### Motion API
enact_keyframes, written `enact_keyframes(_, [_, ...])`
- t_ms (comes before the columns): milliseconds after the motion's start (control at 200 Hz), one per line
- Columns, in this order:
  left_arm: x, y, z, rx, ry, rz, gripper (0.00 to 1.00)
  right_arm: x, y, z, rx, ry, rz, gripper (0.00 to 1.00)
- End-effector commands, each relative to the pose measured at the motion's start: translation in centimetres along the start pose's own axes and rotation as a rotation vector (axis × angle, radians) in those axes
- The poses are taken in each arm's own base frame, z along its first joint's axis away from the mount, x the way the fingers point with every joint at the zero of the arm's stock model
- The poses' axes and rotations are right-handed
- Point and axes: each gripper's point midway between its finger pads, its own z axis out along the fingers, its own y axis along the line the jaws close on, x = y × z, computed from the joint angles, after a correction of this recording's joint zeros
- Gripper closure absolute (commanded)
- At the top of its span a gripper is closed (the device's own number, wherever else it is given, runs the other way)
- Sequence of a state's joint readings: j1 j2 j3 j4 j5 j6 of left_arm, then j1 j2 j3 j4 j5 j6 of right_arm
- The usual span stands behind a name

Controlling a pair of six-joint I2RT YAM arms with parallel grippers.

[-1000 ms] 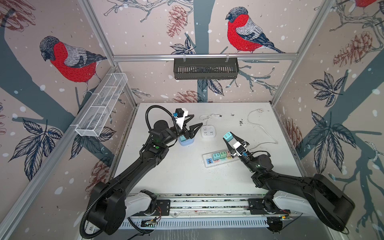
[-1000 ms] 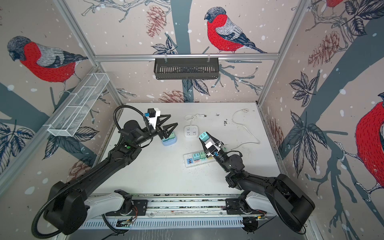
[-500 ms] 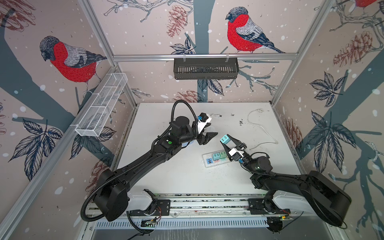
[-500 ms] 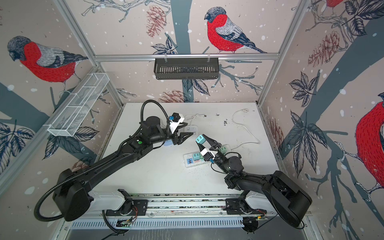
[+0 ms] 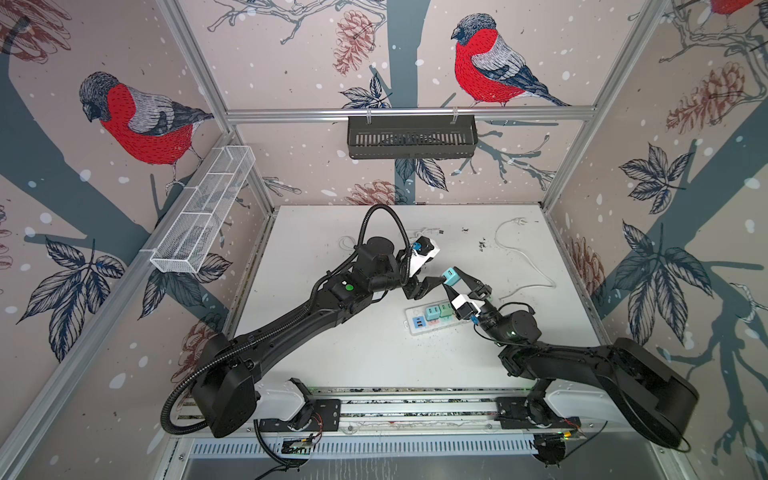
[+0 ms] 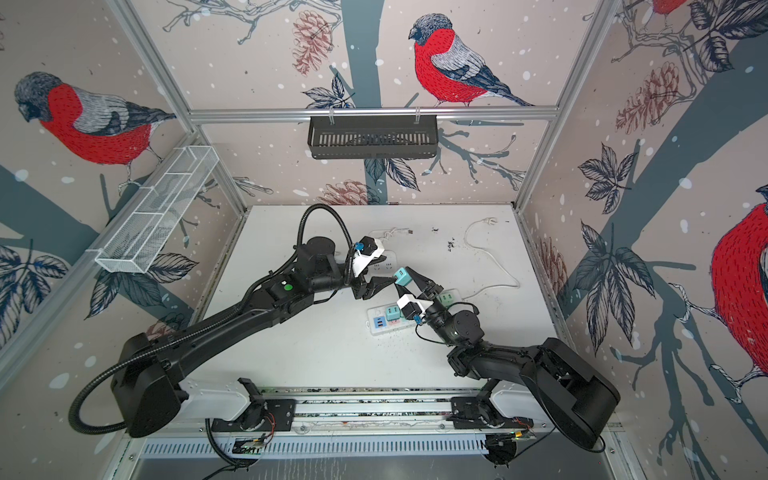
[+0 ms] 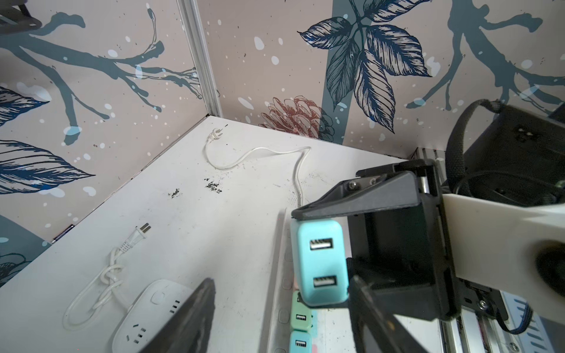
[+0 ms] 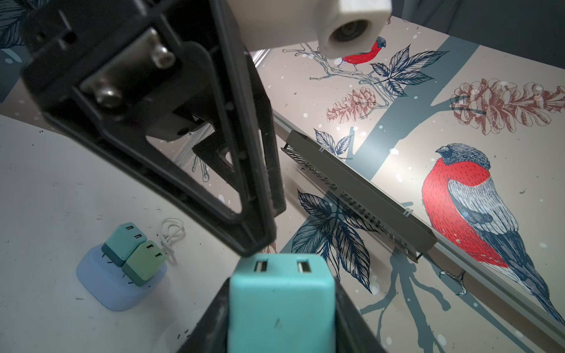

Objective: Insert the plug
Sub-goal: 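Close the left gripper on the teal adapter held by the right gripper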

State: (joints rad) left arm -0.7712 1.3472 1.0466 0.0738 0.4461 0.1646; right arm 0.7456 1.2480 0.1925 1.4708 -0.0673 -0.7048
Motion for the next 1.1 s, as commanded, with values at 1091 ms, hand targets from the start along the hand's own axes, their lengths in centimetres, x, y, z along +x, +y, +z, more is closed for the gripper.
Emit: enact_keyframes(1091, [1.5,-1.4,3.9,0.073,0.147,0.027,0.65,-0.8,0.4,0.6,0.026,-0.023,-0.072,0.96])
